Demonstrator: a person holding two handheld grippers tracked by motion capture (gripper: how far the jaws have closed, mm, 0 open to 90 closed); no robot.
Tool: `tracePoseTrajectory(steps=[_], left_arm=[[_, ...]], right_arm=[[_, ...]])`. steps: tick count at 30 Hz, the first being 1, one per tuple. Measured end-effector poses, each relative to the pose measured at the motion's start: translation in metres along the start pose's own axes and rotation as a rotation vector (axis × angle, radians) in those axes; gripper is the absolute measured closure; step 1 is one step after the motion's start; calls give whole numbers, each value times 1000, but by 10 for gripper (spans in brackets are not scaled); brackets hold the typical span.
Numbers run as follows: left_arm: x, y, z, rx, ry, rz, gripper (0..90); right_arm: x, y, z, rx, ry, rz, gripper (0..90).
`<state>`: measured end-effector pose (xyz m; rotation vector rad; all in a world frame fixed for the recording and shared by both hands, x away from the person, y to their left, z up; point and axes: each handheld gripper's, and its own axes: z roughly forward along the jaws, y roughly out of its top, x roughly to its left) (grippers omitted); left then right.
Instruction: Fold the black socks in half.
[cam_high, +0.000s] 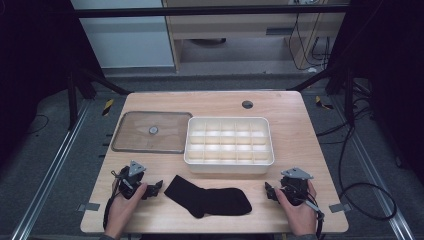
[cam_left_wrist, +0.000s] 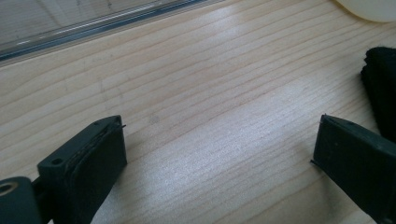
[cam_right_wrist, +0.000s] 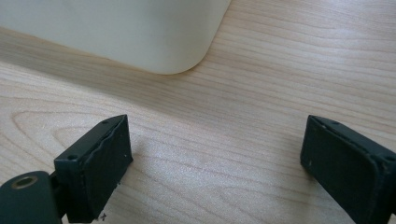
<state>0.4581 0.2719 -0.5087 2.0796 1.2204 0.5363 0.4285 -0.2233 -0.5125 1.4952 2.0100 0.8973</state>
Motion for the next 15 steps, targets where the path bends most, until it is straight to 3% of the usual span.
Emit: tracePoseTrajectory(steps=[10,13,14,15], left_arm=[[-5,-5,-5,4,0,-2,9],[-8,-6,-9,2,-9,2,72],[-11,-3,-16,-18,-51,5,107],[-12,0,-19,-17,-60,13,107]], right_arm=[[4,-3,-3,0,-15,4,97],[6,-3,-5,-2,-13,0,158],[8,-2,-12,-2,5,7,219],[11,-1,-16,-5,7,14,277]])
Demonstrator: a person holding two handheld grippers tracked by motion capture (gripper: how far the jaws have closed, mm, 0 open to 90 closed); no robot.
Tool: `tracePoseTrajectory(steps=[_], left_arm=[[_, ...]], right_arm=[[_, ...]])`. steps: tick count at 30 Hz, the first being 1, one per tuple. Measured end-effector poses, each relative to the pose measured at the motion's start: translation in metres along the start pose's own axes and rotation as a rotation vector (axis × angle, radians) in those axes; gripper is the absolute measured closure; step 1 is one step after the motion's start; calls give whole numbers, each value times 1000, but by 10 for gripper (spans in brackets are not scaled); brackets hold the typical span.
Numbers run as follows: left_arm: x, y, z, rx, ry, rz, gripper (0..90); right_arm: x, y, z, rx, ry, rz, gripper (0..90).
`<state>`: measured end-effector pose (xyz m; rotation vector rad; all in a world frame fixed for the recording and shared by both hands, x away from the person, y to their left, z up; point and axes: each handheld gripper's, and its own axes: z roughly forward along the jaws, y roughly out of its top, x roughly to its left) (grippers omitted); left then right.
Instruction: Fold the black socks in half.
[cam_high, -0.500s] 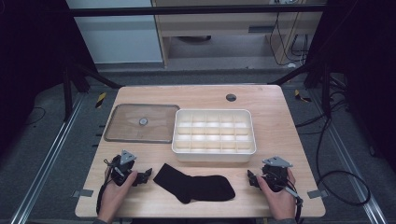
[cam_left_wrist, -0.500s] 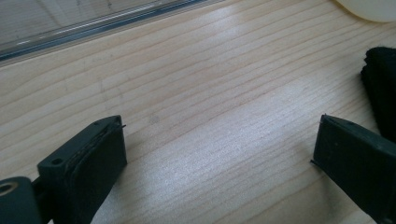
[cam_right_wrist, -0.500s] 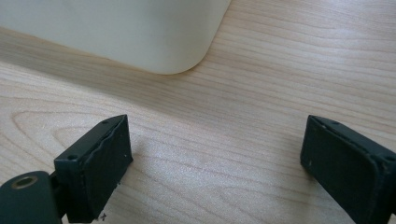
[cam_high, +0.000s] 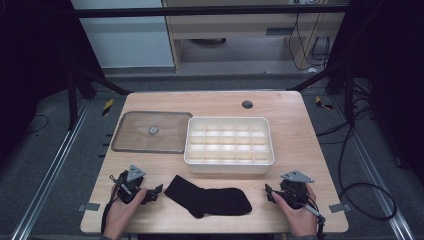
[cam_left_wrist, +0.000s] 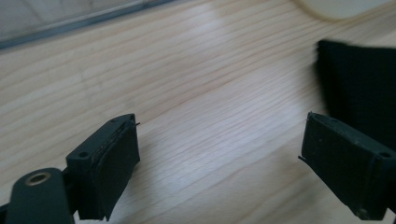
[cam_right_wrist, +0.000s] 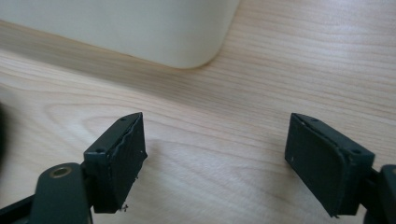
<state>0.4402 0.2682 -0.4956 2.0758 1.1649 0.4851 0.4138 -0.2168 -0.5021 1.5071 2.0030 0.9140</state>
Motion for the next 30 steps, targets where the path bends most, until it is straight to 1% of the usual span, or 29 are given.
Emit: tracePoseTrajectory(steps=[1,2,3,4,5,6,7,8,9,10,11,12,13,14,15,16,17,18,19,20,21,22,23,25,26,28,29,30], left_arm=[[-1,5,-4,13,-10,8,116],[-1,5,-4,13,-10,8,141],[-5,18,-12,38,-16,33,151],[-9,26,-17,51,-23,42,151],[-9,26,-17,51,-23,42,151],[-17,40,-28,75,-24,64,152],[-20,43,-30,79,-23,67,153],[-20,43,-30,79,-23,67,154],[-27,51,-31,108,-39,78,161],[-27,51,-31,108,-39,78,171],[-33,54,-28,135,-44,95,185],[-33,54,-28,135,-44,95,189],[-39,56,-22,166,-62,99,199],[-39,56,-22,166,-62,99,219],[-43,56,-19,180,-80,96,219],[-46,56,-16,194,-87,104,241],[-51,54,-10,215,-90,120,266],[-52,53,-8,212,-84,119,274],[-52,53,-8,212,-84,119,294],[-53,52,-6,212,-76,121,294],[-53,51,-3,211,-79,109,308],[-53,51,-3,211,-79,109,315],[-55,51,-2,216,-78,111,322],[-58,50,-2,224,-73,120,326],[-58,50,-2,229,-77,122,326],[-58,50,-1,229,-78,124,336],[-59,49,0,238,-68,131,343],[-59,49,1,248,-69,127,343]], right_arm=[[2,2,-3,0,4,-12,348],[2,2,-3,0,4,-12,348],[11,13,-12,29,31,-59,411],[14,18,-16,35,45,-75,446],[18,25,-21,42,61,-95,463],[23,33,-27,52,83,-111,492],[26,38,-32,56,100,-131,518],[26,38,-32,56,100,-131,518],[34,45,-38,86,149,-148,567],[34,45,-38,86,149,-148,567],[43,49,-39,121,196,-163,593],[43,49,-39,121,196,-163,593],[51,49,-34,160,218,-179,610],[54,48,-32,174,231,-180,618],[54,48,-32,174,231,-180,618],[59,47,-28,196,245,-173,628],[67,43,-20,236,256,-178,650],[70,42,-17,246,266,-174,657],[70,42,-17,246,266,-174,657],[73,40,-16,248,270,-163,656],[77,36,-14,247,267,-172,627],[77,36,-14,247,267,-172,627],[81,33,-11,257,256,-174,593],[84,30,-10,272,252,-176,570],[86,29,-10,273,250,-181,560],[89,28,-10,278,247,-187,551],[91,27,-9,283,247,-200,549],[91,27,-9,283,247,-200,549]])
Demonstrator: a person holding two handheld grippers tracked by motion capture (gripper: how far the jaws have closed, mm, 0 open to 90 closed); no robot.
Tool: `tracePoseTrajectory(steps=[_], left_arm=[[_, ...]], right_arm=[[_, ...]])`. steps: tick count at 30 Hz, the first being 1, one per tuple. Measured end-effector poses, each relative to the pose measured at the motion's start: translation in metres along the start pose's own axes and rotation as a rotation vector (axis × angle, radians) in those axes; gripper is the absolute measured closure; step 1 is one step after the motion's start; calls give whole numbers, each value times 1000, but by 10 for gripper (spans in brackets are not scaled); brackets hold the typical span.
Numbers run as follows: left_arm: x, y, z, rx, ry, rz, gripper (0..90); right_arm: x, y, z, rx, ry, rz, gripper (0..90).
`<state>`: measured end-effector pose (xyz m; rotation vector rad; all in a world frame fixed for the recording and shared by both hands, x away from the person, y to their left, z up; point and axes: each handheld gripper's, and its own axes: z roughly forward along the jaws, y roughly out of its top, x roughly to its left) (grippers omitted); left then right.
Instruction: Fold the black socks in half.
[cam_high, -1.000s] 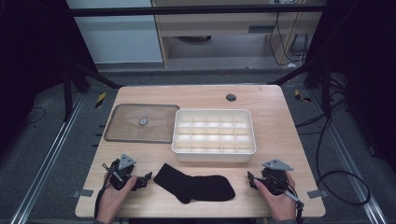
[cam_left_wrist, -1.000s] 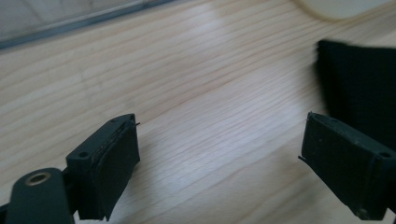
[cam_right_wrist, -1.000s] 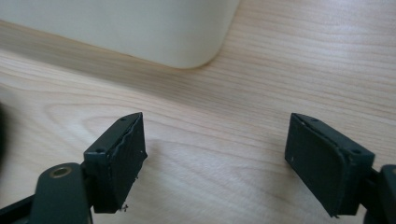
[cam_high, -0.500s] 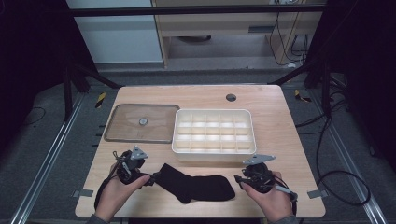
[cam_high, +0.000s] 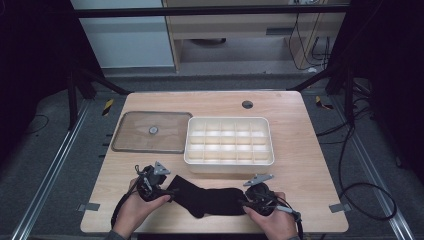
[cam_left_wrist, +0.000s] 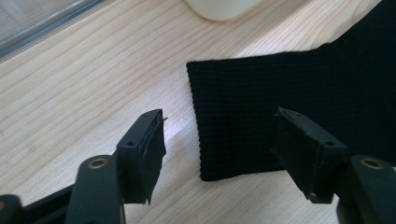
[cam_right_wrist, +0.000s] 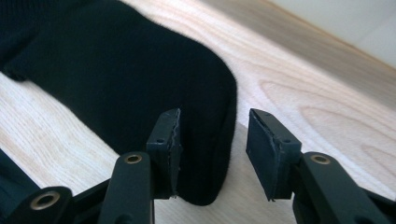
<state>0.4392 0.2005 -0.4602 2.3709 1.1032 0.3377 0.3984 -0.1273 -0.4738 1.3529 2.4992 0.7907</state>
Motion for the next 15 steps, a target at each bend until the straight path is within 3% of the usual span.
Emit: tracePoseTrajectory(steps=[4,15], left_arm=[[-1,1,5,23,-10,-4,390],[-3,-1,13,64,-19,-1,482]], right_arm=[[3,0,2,12,-13,-15,573],[7,2,5,33,-10,-28,529]])
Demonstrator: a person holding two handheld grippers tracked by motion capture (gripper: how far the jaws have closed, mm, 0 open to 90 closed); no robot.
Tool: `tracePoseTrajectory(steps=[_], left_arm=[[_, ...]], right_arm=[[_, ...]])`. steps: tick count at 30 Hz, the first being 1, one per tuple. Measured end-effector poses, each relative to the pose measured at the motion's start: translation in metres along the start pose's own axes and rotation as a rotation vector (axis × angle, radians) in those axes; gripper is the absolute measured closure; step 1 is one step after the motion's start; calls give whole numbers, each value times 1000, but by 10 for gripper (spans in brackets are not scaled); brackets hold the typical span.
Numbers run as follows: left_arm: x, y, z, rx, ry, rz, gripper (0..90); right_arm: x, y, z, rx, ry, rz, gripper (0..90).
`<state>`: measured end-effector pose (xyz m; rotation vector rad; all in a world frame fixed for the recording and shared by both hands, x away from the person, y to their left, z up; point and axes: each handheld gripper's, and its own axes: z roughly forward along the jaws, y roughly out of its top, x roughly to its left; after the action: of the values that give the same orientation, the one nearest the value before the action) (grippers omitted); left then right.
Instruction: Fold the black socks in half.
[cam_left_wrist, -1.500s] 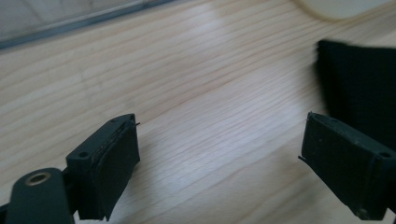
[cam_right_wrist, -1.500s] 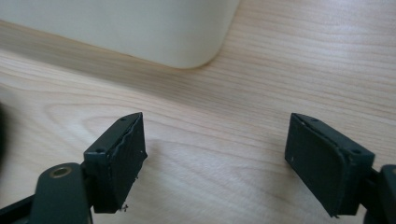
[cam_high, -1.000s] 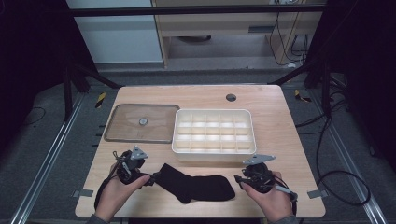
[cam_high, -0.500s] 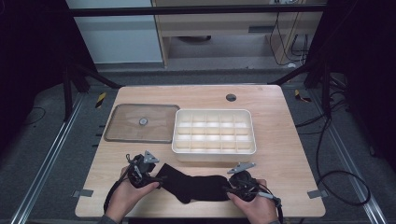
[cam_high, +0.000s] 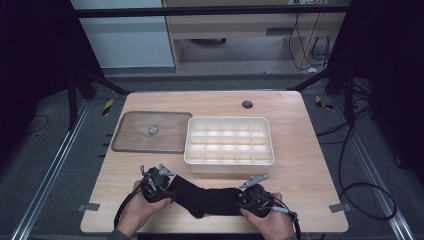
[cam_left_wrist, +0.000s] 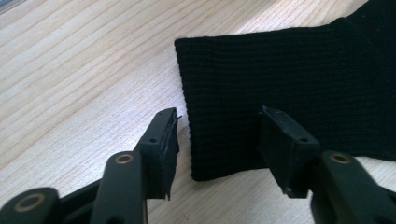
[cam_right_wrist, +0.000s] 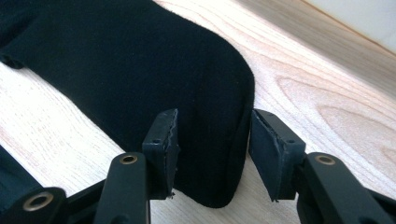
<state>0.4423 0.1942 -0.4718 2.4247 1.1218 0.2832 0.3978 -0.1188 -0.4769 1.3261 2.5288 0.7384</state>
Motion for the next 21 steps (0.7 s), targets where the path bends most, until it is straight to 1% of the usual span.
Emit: tracePoseTrajectory(steps=[1,4,7,8,9,10,12,13,15,16,21], left_arm=[[0,0,0,3,-3,2,519],[-1,2,1,18,-12,5,564],[-2,4,1,30,-14,7,592],[-2,5,1,43,-17,16,607],[-2,5,1,43,-17,16,617],[-3,5,1,51,-17,25,634],[-4,6,1,55,-17,23,644],[-4,7,1,61,-25,28,670],[-4,7,1,67,-27,30,681],[-5,8,2,71,-33,28,715],[-7,8,2,71,-34,31,745]], right_arm=[[0,0,1,3,0,-3,543],[0,0,0,1,5,-15,551],[0,1,-1,-5,5,-12,548],[0,2,-2,-12,4,-13,541],[0,2,-2,-12,4,-13,541],[0,2,-4,-12,2,-8,539],[0,2,-4,-15,3,-10,539],[-1,1,-6,-20,4,-16,536],[0,1,-6,-19,2,-11,534],[-1,0,-7,-19,5,-12,531],[-1,-1,-9,-23,8,-11,529]])
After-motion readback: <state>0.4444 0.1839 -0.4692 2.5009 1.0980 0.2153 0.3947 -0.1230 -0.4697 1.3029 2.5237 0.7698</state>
